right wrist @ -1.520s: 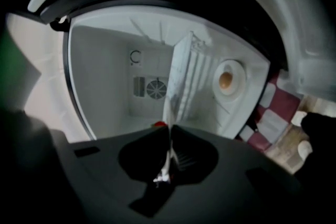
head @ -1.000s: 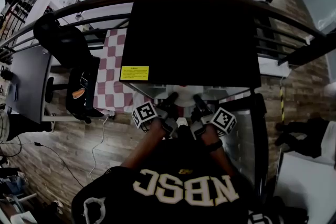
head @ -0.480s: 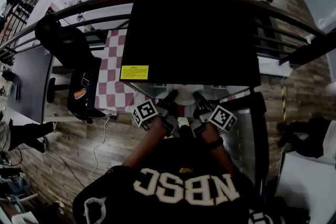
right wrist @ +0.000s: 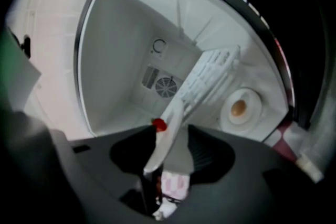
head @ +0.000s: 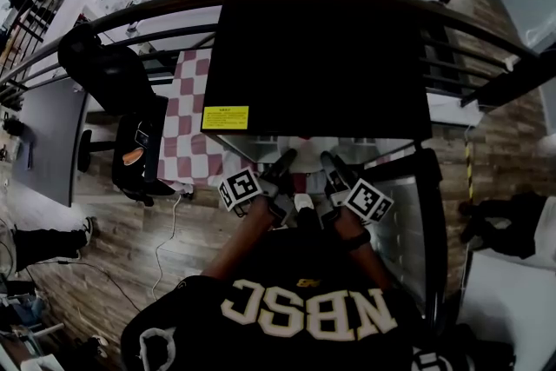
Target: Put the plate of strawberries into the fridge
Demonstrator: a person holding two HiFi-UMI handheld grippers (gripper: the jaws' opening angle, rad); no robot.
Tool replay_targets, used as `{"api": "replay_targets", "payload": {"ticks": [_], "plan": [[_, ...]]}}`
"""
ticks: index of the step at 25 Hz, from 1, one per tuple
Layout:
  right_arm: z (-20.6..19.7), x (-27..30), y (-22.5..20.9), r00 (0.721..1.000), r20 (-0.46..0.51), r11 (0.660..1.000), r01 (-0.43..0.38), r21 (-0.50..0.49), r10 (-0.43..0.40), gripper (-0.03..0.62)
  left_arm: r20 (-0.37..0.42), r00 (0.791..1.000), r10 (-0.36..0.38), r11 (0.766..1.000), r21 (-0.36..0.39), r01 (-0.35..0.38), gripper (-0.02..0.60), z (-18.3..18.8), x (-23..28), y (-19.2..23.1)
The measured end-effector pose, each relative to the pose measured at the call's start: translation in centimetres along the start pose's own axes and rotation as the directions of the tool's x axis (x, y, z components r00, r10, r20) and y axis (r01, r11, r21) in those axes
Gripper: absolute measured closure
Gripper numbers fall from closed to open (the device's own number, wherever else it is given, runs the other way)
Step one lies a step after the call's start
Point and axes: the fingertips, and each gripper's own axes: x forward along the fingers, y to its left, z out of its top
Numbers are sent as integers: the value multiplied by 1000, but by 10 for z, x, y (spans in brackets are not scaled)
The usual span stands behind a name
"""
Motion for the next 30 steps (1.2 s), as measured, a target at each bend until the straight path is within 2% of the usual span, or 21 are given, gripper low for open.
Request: {"api": "replay_targets", "payload": {"ticks": [5,10,13,17,19,20,21,22,24,25,26,27,30], "plan": [[-2,-8,5,1000,23,993,21,-120,-18,405,-24,1000,2,993,114,1,399,-2,-8,-7],[-3,-19,8,998,61,988,43,-151,-34,404,-27,999,34,985,170,-29,397,-4,-22,-4],[-4,-30,-1,994,77,979,94,-180,-81,404,-33,998,45,978,207,-37,397,-7,-31,-2],[-12,-43,-8,988,92,967,142,-210,-125,404,-19,998,58,961,271,-50,397,-4,-46,-2],[-14,-49,-4,986,104,957,154,-245,-132,405,-8,998,65,938,342,-59,397,-1,-52,-6],[-14,-51,0,985,110,946,161,-282,-134,405,-2,997,73,914,401,-66,399,1,-55,-9],[-14,-53,5,984,116,928,169,-332,-137,405,6,997,82,877,474,-75,400,1,-57,-12],[-15,-56,11,982,123,904,179,-389,-142,407,15,996,91,828,555,-84,400,0,-61,-16],[-16,-59,20,979,139,844,200,-498,-150,415,39,994,103,706,701,-100,409,-3,-66,-24],[-17,-60,24,977,147,814,208,-542,-152,424,49,993,107,651,751,-107,412,-5,-68,-26],[-18,-61,27,976,153,787,214,-578,-152,431,55,992,111,611,784,-111,416,-8,-69,-27],[-19,-61,29,976,156,763,216,-610,-152,434,56,992,113,587,802,-112,416,-10,-70,-26],[-26,-60,33,975,151,689,221,-690,-162,436,50,991,121,548,829,-108,420,-18,-71,-21]]}}
